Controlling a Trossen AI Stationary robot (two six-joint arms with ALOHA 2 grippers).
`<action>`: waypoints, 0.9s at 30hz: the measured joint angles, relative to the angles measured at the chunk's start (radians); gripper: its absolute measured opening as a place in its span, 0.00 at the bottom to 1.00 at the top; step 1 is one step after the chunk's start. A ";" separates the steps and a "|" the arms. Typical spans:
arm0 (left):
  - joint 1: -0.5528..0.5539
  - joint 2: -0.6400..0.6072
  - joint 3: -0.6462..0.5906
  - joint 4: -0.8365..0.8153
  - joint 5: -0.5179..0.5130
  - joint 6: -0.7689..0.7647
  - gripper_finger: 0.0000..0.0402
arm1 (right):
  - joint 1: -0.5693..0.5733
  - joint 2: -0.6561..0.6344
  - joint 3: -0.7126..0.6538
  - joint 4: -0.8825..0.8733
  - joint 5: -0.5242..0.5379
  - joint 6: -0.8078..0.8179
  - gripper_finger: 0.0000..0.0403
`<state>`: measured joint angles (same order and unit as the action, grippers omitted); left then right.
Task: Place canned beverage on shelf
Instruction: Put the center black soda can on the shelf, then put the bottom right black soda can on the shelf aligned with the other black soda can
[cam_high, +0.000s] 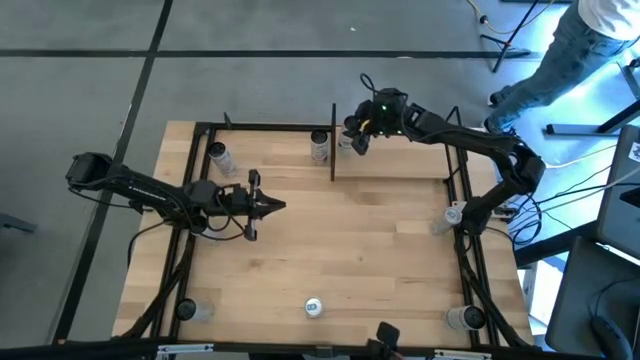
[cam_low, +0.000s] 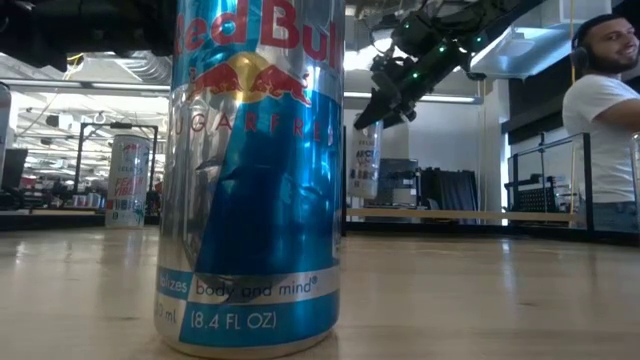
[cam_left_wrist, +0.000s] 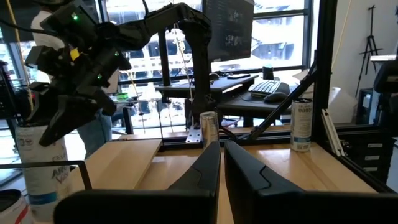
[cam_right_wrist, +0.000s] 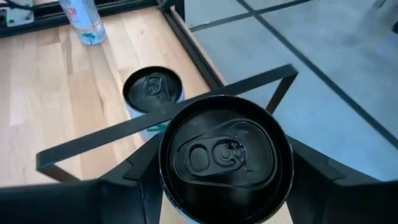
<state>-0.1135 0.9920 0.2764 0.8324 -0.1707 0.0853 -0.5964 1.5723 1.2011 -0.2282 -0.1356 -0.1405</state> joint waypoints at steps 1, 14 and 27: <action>0.000 0.000 0.000 0.000 0.000 0.000 0.03 | 0.000 0.008 0.000 0.001 -0.005 0.000 0.55; 0.000 0.000 0.000 0.006 0.000 0.001 0.03 | 0.001 0.038 0.001 0.000 -0.016 -0.007 0.58; 0.000 0.000 0.000 0.007 0.000 0.001 0.03 | 0.014 -0.051 0.017 -0.082 -0.014 -0.019 0.94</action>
<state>-0.1139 0.9920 0.2760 0.8391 -0.1703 0.0864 -0.5828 1.5214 1.2184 -0.3107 -0.1498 -0.1599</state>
